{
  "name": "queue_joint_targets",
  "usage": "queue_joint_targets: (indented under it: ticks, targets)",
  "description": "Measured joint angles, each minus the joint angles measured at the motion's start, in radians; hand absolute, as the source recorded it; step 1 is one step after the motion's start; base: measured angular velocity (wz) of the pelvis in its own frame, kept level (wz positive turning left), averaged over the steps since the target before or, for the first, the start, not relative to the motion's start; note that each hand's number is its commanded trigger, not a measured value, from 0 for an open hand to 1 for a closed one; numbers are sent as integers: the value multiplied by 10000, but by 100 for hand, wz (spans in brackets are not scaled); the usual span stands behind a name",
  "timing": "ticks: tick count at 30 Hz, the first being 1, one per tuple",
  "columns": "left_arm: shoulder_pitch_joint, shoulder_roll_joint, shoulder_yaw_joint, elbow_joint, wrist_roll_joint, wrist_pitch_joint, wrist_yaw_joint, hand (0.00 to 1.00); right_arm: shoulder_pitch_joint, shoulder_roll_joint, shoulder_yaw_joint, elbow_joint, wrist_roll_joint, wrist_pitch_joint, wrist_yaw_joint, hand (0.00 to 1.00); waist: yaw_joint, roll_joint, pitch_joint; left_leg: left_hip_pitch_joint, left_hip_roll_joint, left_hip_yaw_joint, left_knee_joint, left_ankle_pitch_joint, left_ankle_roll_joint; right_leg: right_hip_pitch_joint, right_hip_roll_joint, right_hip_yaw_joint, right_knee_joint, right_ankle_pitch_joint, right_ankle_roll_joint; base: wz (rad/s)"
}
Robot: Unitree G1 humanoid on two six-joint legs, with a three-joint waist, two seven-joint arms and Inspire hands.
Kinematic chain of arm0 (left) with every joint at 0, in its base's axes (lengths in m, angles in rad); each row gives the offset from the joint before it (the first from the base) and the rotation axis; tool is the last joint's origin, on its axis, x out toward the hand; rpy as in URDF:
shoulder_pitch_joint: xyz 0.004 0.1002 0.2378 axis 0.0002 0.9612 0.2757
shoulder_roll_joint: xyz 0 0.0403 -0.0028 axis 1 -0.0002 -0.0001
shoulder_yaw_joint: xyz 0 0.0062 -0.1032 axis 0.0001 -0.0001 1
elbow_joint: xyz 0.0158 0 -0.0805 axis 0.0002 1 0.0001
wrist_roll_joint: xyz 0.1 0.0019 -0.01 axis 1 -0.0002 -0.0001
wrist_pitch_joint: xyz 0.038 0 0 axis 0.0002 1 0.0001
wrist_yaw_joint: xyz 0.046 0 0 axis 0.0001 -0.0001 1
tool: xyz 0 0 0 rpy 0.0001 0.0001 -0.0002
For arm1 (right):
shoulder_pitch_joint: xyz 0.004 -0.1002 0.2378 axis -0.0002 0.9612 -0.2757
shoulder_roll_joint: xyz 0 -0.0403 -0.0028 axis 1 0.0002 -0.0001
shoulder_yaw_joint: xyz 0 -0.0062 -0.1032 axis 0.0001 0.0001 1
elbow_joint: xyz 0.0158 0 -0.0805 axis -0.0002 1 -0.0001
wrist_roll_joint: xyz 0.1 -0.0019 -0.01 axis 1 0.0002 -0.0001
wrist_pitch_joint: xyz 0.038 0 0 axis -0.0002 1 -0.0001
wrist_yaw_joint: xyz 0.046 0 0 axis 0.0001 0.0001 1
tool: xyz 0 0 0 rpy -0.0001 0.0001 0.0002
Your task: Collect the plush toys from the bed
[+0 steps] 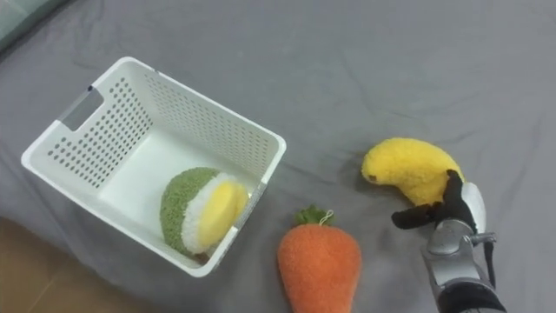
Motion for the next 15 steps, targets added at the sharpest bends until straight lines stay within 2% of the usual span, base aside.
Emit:
queue_joint_targets:
  ticks: [4, 10, 15]
  targets:
    - [-104, 24, -77, -27, -10, -46, 34, 0, -176, -110, 3, 7, 213, -6, -240, 0, 8, -37, 22, -161, -4, 14, 10, 8, -10, -155, -8, -31, 7, 0, 0, 0]
    - [-184, 88, -169, -169, -199, -94, 66, 0, -346, -191, 7, 169, 775, -10, -691, 0, 11, -189, 119, -167, -4, -20, -12, 7, -10, -162, -8, -103, 5, 0, 0, 0]
    - [-198, 219, -170, -246, -193, -96, 125, 0, -571, -311, -4, 156, 743, -9, -818, 0, -54, -208, 115, -166, -9, -9, -13, 7, -10, -167, -14, -103, 8, 0, 0, 0]
